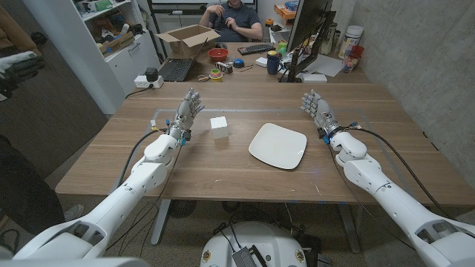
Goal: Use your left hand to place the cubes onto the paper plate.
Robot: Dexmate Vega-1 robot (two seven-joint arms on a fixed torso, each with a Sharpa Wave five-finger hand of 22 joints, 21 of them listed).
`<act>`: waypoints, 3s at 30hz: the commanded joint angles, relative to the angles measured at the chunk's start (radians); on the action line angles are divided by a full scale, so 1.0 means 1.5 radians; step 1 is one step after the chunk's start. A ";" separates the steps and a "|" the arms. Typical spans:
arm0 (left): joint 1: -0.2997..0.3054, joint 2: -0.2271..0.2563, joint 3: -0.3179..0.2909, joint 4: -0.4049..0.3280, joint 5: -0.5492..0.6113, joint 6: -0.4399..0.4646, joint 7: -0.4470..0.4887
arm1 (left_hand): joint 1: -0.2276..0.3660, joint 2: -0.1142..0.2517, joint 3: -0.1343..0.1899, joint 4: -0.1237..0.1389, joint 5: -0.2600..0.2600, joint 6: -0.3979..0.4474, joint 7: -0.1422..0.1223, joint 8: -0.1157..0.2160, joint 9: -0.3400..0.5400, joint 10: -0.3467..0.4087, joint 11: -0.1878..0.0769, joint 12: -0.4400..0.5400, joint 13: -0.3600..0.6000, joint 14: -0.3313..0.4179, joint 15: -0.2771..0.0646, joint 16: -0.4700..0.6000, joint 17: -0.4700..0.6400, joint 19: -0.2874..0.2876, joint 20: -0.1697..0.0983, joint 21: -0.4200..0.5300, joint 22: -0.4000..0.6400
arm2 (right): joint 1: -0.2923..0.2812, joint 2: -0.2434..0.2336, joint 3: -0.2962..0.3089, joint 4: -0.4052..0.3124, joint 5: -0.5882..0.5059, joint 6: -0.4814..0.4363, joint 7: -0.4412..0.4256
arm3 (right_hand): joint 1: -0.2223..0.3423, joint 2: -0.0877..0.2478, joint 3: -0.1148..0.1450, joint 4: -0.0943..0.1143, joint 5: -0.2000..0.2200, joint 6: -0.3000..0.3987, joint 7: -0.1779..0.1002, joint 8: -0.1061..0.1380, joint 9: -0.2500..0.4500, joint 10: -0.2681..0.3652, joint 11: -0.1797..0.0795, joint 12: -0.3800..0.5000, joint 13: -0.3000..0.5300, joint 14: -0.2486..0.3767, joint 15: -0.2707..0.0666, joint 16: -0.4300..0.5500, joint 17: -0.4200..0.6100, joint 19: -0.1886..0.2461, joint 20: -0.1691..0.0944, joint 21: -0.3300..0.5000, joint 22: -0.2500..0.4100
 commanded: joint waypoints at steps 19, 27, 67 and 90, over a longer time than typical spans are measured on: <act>-0.017 -0.003 0.009 0.019 0.039 -0.023 0.009 | 0.008 0.000 0.004 -0.002 0.004 0.001 0.000 0.005 0.001 -0.003 -0.003 0.006 0.001 -0.002 -0.002 0.005 0.001 0.003 0.012 0.002 0.003 | -0.015 0.083 0.108 -0.001 -0.097 -0.049 0.055 | 0.007 -0.001 0.004 0.000 0.003 0.005 0.003 0.005 0.002 0.005 -0.002 0.002 0.001 0.006 0.000 0.002 0.001 -0.004 -0.002 0.002 0.001; -0.018 0.006 0.015 0.007 0.059 -0.023 0.013 | 0.025 -0.008 0.006 -0.014 0.004 0.002 -0.015 0.006 0.001 -0.003 -0.009 0.005 0.001 -0.001 -0.007 0.003 -0.001 0.005 0.047 -0.002 0.002 | -0.015 0.088 0.113 0.002 -0.101 -0.049 0.061 | 0.006 -0.002 0.003 0.000 0.003 0.005 0.003 0.005 0.002 0.006 -0.002 0.002 0.001 0.005 -0.001 0.002 0.001 -0.004 -0.002 0.001 0.001; -0.054 0.114 0.083 -0.095 0.438 -0.016 0.143 | 0.208 -0.119 -0.003 -0.153 -0.009 -0.024 -0.185 -0.003 0.004 -0.050 -0.074 0.004 0.003 -0.005 -0.018 -0.007 0.001 0.013 0.051 -0.022 0.005 | -0.029 0.091 0.125 -0.006 -0.101 -0.045 0.065 | 0.004 -0.003 0.003 0.001 0.003 0.010 0.005 0.007 0.002 0.010 -0.001 0.003 0.001 0.005 0.000 0.002 0.001 -0.002 -0.002 -0.002 0.001; -0.050 0.188 0.103 -0.239 0.674 0.100 0.178 | 0.331 -0.154 -0.009 -0.207 0.013 -0.045 -0.186 0.007 0.008 -0.109 -0.081 -0.001 0.003 -0.050 -0.009 -0.012 -0.001 0.018 0.108 -0.036 0.005 | -0.040 0.096 0.130 -0.005 -0.094 -0.030 0.065 | 0.001 -0.004 0.002 0.002 0.003 0.011 0.006 0.007 0.002 0.010 -0.002 0.003 0.001 0.005 0.001 0.002 0.002 -0.002 -0.001 -0.005 0.001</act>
